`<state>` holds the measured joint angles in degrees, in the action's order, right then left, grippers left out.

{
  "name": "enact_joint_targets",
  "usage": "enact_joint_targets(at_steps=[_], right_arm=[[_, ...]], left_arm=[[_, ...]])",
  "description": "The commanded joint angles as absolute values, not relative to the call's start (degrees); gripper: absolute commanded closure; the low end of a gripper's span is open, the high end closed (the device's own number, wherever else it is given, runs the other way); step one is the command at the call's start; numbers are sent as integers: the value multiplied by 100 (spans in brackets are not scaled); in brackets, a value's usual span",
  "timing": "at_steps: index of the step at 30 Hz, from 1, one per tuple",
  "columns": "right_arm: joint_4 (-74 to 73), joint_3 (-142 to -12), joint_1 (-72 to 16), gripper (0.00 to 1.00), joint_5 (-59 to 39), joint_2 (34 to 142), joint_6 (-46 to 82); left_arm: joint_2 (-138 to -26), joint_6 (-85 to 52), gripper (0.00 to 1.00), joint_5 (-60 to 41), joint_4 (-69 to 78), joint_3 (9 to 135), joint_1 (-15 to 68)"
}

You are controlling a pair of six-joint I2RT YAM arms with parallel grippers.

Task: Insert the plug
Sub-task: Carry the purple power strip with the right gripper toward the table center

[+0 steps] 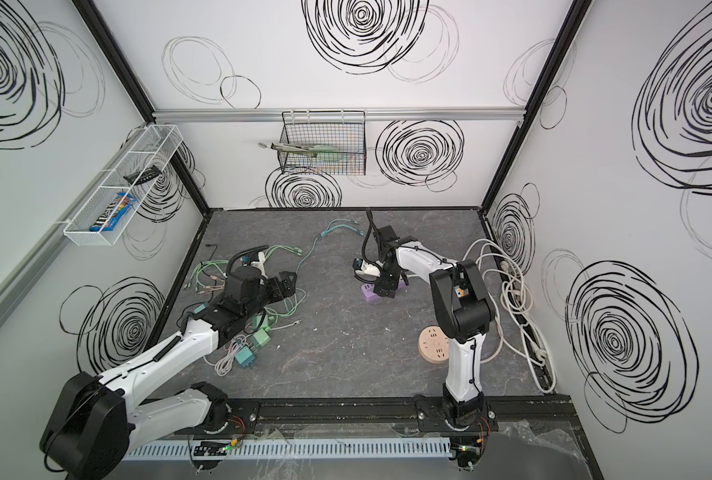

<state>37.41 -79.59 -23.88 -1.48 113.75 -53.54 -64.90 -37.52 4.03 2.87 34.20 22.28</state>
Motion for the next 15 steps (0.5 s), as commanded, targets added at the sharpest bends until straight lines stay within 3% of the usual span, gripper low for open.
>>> enact_joint_targets(at_steps=[1,9,15], right_arm=[[3669,-7834,-2478,14,-95,11557,-5434],[3538,-7967,-2918,41,-365,11784,-4844],[3557,-8432,-3326,47,-505,12189,-4190]], left_arm=[[-6340,-3744,4,355,318,3323,2164],[-6443,-3764,4,283,352,3273,2065],[-6516,-3779,4,228,409,3295,2058]])
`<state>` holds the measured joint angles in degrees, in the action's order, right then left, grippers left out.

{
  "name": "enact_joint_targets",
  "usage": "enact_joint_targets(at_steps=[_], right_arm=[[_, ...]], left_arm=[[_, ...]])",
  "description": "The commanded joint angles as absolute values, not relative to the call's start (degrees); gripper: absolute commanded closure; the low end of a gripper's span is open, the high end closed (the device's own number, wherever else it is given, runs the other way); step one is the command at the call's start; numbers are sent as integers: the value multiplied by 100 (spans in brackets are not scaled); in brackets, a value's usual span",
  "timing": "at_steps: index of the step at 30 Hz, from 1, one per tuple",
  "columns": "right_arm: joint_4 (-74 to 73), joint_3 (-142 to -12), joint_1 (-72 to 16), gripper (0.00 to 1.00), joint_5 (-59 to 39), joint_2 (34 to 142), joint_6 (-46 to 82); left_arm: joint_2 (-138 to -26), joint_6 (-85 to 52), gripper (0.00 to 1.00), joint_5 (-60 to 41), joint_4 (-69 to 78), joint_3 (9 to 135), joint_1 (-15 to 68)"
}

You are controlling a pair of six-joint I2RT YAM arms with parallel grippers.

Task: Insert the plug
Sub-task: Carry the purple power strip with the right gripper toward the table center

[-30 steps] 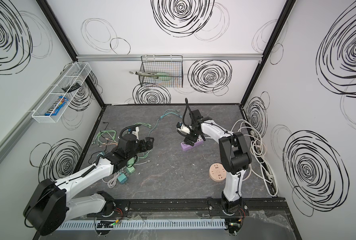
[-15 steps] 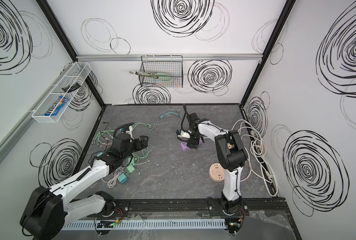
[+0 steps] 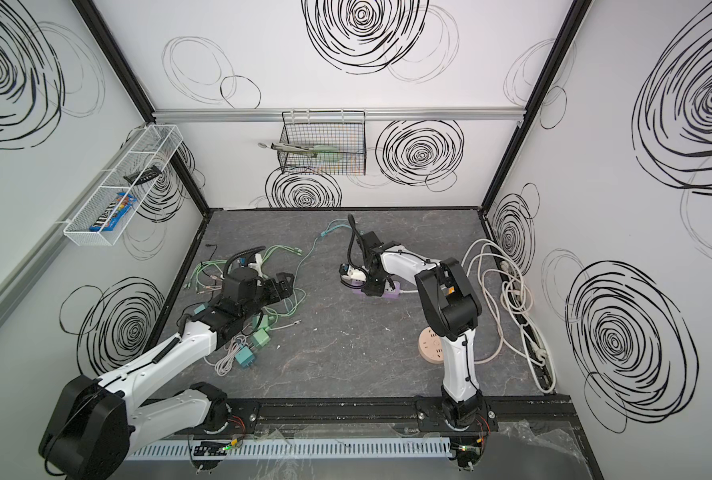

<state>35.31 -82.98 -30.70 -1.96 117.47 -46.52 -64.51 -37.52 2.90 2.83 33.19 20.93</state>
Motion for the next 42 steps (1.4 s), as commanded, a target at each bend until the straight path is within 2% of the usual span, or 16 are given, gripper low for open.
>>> enact_joint_targets(at_steps=[1,11,19,26,32,36,40,41,42], right_arm=[[3609,-8600,-3411,48,-500,12301,-4057],[4227,-10021,-3948,49,-457,13324,-3806],[4564,-10981,-4025,49,-378,13856,-3381],[5083,-10808,-3829,44,-254,13702,-4711],[4979,-10274,-3672,44,-32,13249,-5643],[4958,-10210,-3656,35,-55,13098,-5647],[4659,-10057,-3738,25,-513,12774,-5190],[4495,-9953,-3751,21,-563,12660,-5055],[4305,-9830,-3761,13,-593,12532,-4903]], left_arm=[[-6534,-3784,4,229,410,3307,2056],[-6660,-3841,4,84,510,3318,2069],[-6706,-3876,4,182,400,3357,2061],[-6688,-3859,4,228,320,3393,2050],[-6687,-3858,4,237,288,3419,2048],[-6705,-3876,4,242,282,3445,2051],[-6744,-3876,4,314,257,3504,2065],[-6749,-3855,4,349,246,3527,2092],[-6758,-3833,4,401,220,3561,2121]])
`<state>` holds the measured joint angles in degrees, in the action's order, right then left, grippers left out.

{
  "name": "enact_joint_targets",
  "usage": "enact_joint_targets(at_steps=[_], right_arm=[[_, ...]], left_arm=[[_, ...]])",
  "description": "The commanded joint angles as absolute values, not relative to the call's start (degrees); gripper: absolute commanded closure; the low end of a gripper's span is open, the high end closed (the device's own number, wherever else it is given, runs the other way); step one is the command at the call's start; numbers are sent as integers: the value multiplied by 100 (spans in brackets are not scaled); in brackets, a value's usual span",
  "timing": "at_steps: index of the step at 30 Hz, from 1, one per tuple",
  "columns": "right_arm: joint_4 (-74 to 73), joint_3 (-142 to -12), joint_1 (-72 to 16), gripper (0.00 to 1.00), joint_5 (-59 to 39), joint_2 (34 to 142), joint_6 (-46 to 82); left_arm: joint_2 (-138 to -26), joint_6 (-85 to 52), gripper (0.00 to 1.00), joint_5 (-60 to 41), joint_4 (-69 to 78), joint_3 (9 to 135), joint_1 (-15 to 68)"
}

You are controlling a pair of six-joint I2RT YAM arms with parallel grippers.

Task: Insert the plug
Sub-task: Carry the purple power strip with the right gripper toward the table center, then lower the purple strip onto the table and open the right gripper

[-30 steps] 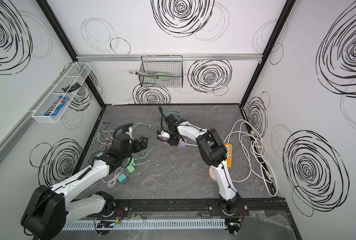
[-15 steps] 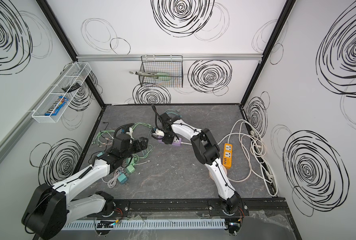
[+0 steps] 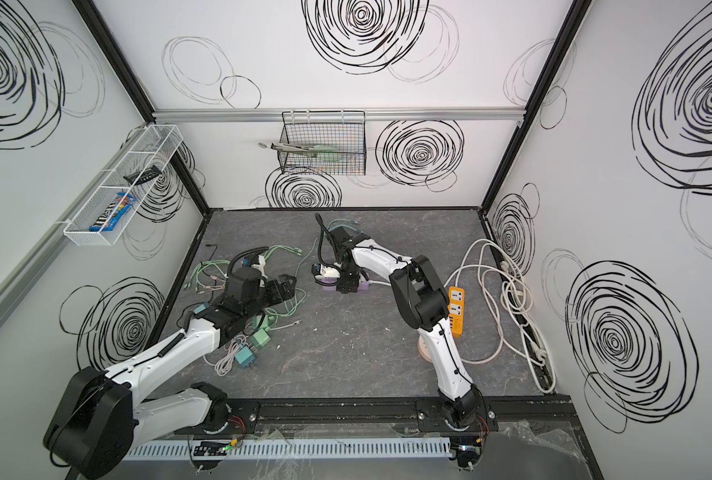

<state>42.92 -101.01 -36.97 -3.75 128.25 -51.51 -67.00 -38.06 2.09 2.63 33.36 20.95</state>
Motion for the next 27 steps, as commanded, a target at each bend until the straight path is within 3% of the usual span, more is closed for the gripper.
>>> enact_joint_targets(at_steps=[1,3,13,20,23,27], right_arm=[[3984,-9599,-3753,10,-587,12330,-4707],[3524,-9231,-3744,3,-515,11996,-4465],[1354,-7150,-3604,3,-403,9916,-2309],[954,-6387,-3440,3,1381,8655,-78],[826,-5862,-3155,3,1430,7906,515],[802,-5124,-2194,3,740,6885,1541]], left_arm=[[-6774,-3816,4,443,190,3592,2154],[-6792,-3789,4,506,169,3651,2215],[-6941,-3779,4,579,273,3777,2490],[-7083,-3754,4,589,293,3950,2626],[-7144,-3735,4,594,303,4007,2672],[-7222,-3696,4,481,353,4060,2720]])
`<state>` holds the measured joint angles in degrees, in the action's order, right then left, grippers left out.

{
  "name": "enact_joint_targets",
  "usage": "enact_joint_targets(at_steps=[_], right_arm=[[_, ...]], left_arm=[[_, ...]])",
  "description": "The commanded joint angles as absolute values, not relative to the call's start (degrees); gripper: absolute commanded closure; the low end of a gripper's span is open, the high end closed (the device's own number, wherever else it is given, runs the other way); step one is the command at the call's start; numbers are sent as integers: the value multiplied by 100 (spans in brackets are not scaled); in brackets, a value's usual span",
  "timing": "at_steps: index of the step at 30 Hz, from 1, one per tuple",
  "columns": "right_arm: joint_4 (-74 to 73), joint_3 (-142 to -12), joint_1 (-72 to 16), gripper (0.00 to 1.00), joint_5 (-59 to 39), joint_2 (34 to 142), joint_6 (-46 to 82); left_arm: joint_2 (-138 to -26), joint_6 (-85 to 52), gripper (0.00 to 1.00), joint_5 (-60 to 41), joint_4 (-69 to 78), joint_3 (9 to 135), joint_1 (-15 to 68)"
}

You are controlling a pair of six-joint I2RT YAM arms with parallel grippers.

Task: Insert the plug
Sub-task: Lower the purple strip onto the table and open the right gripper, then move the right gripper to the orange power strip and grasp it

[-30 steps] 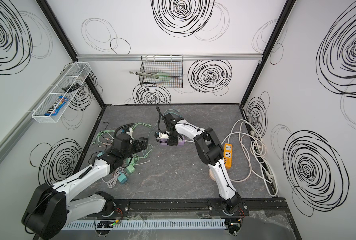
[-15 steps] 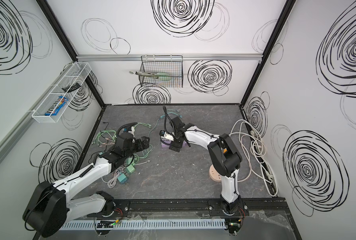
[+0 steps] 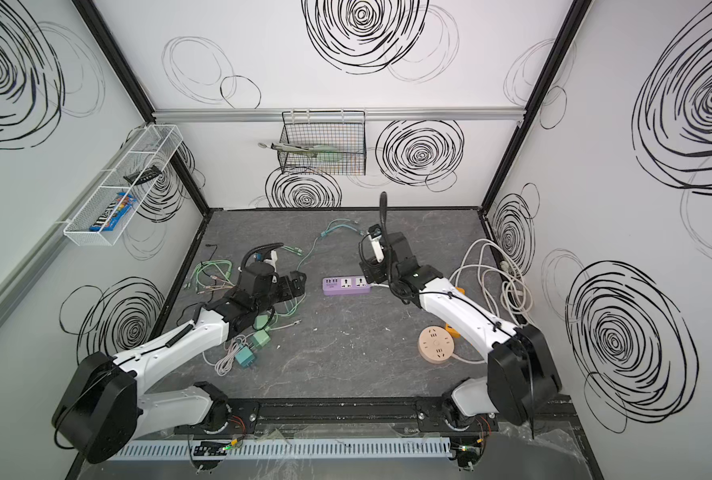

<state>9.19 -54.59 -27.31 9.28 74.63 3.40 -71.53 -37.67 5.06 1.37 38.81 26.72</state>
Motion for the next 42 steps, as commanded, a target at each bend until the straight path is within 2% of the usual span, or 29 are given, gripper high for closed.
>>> enact_joint_targets(at_steps=[1,7,15,20,31,36,42], right_arm=[[848,-4986,-1910,3,517,6702,1740],[1475,-4314,-349,3,-284,5842,2866],[1810,-3698,1139,3,-1014,5728,3253],[1874,-3413,1263,3,-210,5797,3186],[1946,-3308,1380,2,-1162,6853,2696],[1954,-3311,1380,0,-1042,7418,2716],[1699,-3184,1210,16,-1169,7602,2649]], left_arm=[[-7233,-3692,4,481,352,4069,2737],[-7282,-3691,4,518,354,4086,2786],[-7348,-3672,4,488,371,4106,2789],[-7339,-3667,4,512,363,4065,2793],[-7418,-3630,4,357,457,4052,2778],[-7440,-3630,4,365,471,4034,2775],[-7433,-3621,4,382,472,4017,2748]])
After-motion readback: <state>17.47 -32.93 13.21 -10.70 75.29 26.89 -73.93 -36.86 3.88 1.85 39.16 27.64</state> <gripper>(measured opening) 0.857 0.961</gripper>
